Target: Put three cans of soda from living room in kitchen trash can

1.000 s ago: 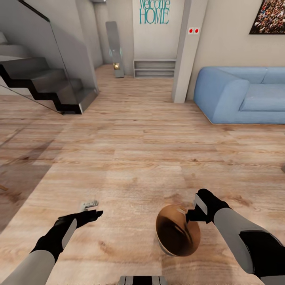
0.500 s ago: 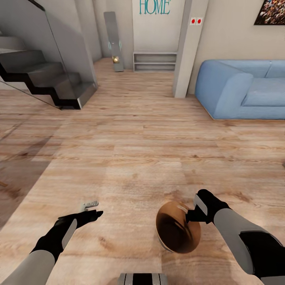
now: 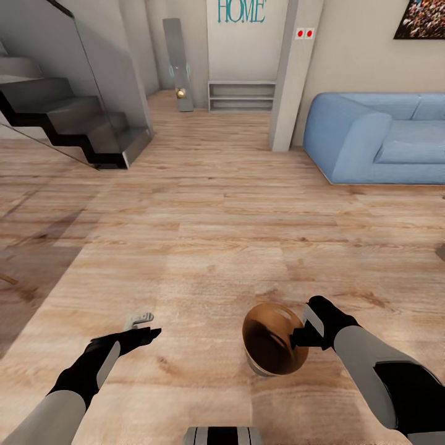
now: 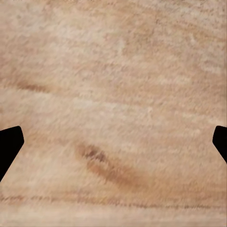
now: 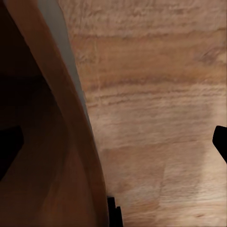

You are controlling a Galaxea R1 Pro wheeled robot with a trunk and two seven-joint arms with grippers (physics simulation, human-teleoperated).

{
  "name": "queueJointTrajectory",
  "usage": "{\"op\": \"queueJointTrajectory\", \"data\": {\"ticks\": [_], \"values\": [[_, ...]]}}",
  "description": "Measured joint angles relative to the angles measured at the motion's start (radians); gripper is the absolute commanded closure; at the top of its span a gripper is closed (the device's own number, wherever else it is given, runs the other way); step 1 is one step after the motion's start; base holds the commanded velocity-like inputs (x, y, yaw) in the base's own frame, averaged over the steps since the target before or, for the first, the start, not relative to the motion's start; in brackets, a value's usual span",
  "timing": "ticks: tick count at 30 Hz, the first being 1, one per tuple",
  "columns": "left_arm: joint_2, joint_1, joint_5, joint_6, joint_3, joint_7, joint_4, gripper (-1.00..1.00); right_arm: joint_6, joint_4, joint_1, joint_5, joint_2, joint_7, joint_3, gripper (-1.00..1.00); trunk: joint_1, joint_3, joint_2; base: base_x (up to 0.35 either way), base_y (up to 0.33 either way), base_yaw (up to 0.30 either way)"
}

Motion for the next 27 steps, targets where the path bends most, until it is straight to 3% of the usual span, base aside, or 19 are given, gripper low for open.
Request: {"op": "queueJointTrajectory", "data": {"ticks": [13,14,18,27], "values": [[0.000,0.000,0.000,-0.001,0.000,0.001,0.001,-1.00,0.000,0.000,0.009,0.001,0.000,0.000,0.001,-1.00,0.000,0.000,0.000,-0.001,0.000,0.000],[0.000,0.000,0.000,-0.001,0.001,0.001,0.001,-1.00,0.000,0.000,0.009,0.001,0.000,0.000,0.001,1.00,0.000,0.000,0.000,0.000,0.000,0.000],[0.000,0.000,0.000,-0.001,0.001,0.001,0.002,-1.00,-0.001,0.000,0.010,-0.020,0.000,0.002,-0.004,1.00,0.000,0.000,0.000,0.000,0.000,0.000],[0.000,0.000,0.000,-0.001,0.000,0.002,0.002,-1.00,-0.001,0.000,0.010,-0.012,-0.002,0.001,0.002,1.00,0.000,0.000,0.000,0.000,0.000,0.000]]}}
